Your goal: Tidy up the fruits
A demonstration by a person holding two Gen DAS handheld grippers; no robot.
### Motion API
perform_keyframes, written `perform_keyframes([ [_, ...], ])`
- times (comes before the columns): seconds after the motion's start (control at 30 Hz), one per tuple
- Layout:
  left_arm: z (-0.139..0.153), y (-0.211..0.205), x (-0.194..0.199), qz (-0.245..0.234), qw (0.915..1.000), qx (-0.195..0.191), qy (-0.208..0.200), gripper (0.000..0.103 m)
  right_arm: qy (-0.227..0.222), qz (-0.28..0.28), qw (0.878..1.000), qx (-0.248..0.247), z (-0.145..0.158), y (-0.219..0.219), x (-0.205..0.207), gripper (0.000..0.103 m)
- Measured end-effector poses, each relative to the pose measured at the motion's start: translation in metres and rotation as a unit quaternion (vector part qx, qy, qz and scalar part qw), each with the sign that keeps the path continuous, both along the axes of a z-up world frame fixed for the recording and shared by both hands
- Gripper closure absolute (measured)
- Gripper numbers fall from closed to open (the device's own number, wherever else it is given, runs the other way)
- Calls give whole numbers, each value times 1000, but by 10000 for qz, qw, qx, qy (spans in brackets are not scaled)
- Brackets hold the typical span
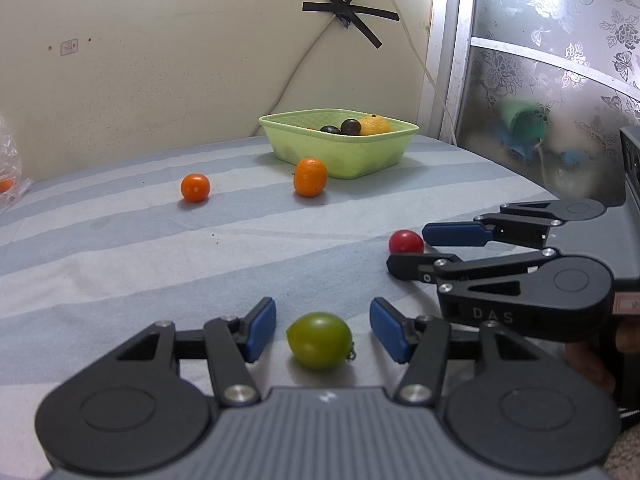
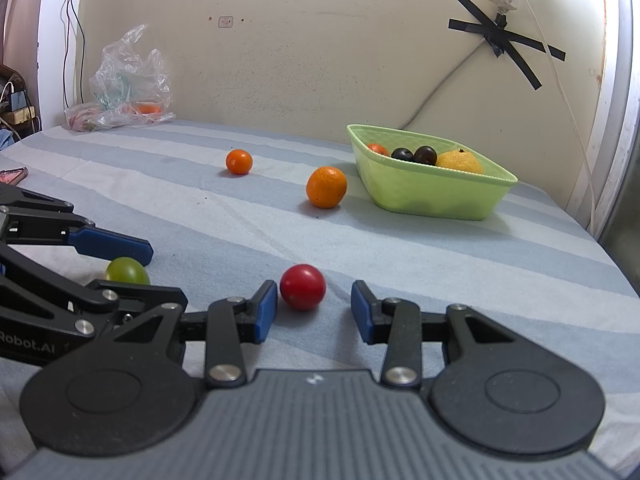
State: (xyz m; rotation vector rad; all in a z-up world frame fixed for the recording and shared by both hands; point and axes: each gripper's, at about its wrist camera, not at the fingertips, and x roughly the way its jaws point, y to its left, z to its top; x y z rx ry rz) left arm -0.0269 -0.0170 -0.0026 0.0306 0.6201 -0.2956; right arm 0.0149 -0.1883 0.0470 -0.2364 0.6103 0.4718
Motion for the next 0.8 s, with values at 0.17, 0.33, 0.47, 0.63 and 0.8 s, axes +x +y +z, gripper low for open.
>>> perform_keyframes([
  [0.17, 0, 0, 0, 0, 10000, 0, 1, 49, 2, 2, 10000, 0, 0, 0, 0, 59],
  [0.33, -1, 0, 1, -18, 10000, 18, 2, 49, 0, 3, 10000, -2, 0, 0, 0, 59],
  [0.47, -2, 1, 2, -35, 10000, 40, 1, 49, 7, -6, 10000, 5, 0, 1, 0, 59],
  [0.63, -3, -1, 2, 14, 9999, 161, -40, 62, -26, 18, 10000, -12, 1, 3, -3, 66],
  [0.8, -3, 1, 3, 53, 9998, 172, -57, 71, -164, 110, 9996, -190, 1, 8, -8, 77],
])
